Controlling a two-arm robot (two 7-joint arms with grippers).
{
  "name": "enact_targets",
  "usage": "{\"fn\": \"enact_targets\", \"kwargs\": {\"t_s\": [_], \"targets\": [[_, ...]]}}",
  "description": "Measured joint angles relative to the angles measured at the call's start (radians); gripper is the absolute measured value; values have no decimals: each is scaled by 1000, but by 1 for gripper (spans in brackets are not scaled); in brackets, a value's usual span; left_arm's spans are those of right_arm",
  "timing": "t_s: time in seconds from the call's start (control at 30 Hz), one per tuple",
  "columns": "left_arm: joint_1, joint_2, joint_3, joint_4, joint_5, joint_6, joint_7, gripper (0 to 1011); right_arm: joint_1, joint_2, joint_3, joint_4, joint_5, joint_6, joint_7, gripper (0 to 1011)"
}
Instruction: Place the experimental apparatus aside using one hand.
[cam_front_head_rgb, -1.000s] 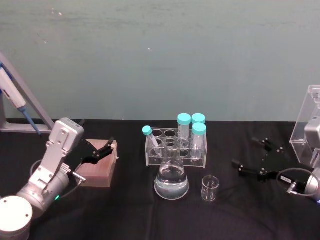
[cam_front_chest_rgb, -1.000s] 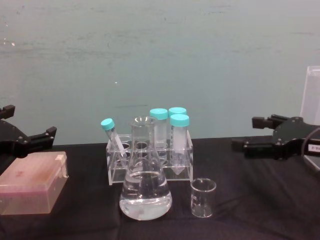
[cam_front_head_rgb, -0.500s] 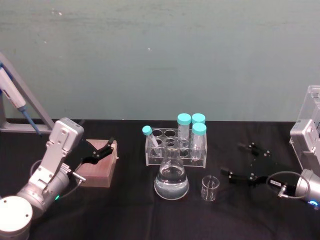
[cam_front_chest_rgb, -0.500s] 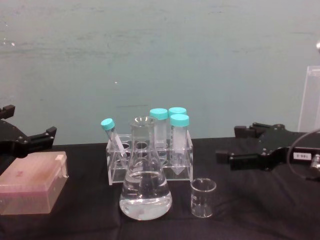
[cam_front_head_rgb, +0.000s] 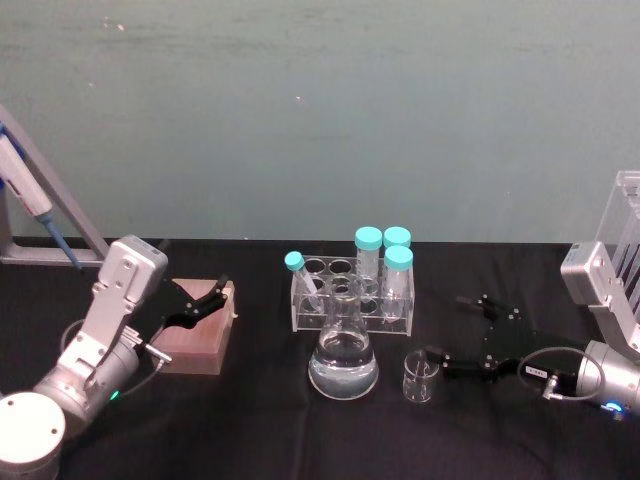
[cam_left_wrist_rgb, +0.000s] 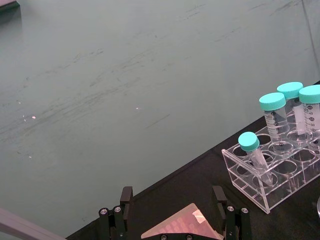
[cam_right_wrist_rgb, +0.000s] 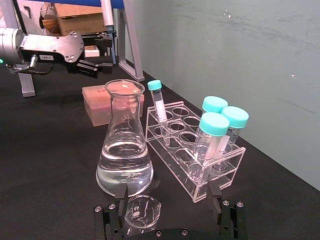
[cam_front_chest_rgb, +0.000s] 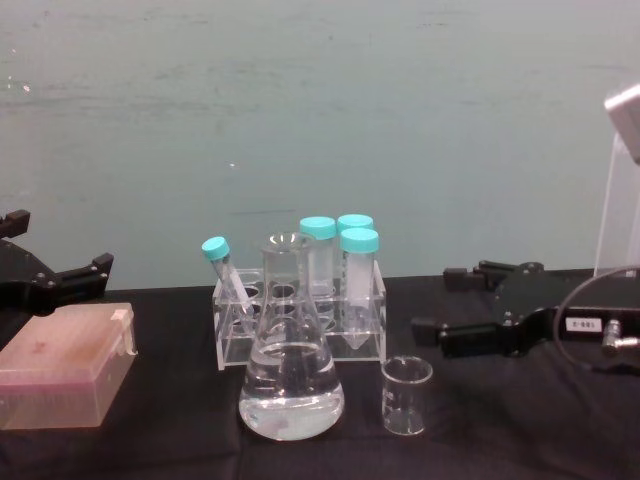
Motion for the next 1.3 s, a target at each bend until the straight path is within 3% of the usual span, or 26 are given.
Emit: {"fn": "enact_targets", "kwargs": {"t_s": [0.8, 1.3], "targets": [[0, 0, 0, 0, 0, 0, 0, 1000, 97, -36, -103, 121, -19, -19, 53, 1002], [0, 0, 0, 0, 0, 0, 0, 1000, 126, -53, -125, 160, -32, -26, 60, 1002]]}}
